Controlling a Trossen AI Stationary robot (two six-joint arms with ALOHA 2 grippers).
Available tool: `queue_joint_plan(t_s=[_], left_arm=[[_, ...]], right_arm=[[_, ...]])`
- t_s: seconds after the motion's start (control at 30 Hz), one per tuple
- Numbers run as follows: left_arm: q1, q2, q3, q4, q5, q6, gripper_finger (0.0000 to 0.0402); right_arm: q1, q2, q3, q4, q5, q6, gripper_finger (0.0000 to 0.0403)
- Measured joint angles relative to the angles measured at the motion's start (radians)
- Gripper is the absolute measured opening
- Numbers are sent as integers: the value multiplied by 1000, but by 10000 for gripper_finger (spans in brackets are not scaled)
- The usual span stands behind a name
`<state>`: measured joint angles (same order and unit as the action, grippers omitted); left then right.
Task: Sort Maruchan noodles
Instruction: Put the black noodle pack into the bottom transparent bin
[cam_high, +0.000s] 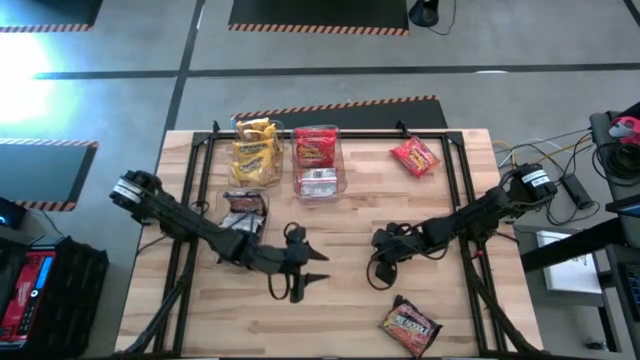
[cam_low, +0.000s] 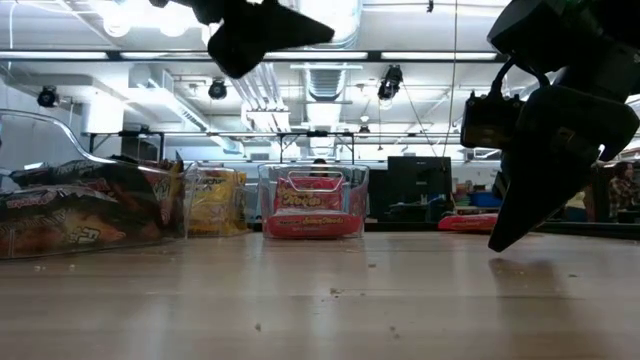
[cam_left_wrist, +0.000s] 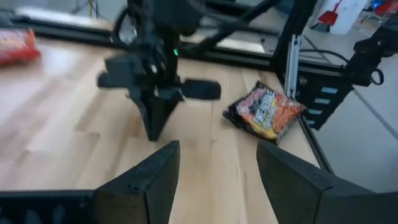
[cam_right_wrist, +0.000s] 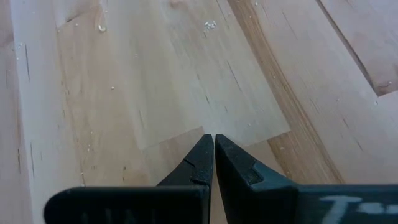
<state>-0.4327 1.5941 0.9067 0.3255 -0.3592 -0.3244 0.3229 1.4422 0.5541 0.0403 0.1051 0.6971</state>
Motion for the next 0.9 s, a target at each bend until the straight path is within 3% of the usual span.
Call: queue_joint_plan(t_s=[0.13, 0.43, 0.63, 0.9], left_arm=[[-20, 84, 41, 7, -2, -47, 197], [-71, 250, 155, 2, 0, -72, 197], [-74, 254, 159, 10, 8, -82, 197], [-103, 254, 159, 23, 11, -69, 197]], right_arm=[[0, 0, 0, 3, 0, 21, 9], [0, 0, 0, 3, 0, 323, 9], [0, 1, 0, 25, -1, 434, 9], [0, 2, 0, 26, -2, 465, 9]])
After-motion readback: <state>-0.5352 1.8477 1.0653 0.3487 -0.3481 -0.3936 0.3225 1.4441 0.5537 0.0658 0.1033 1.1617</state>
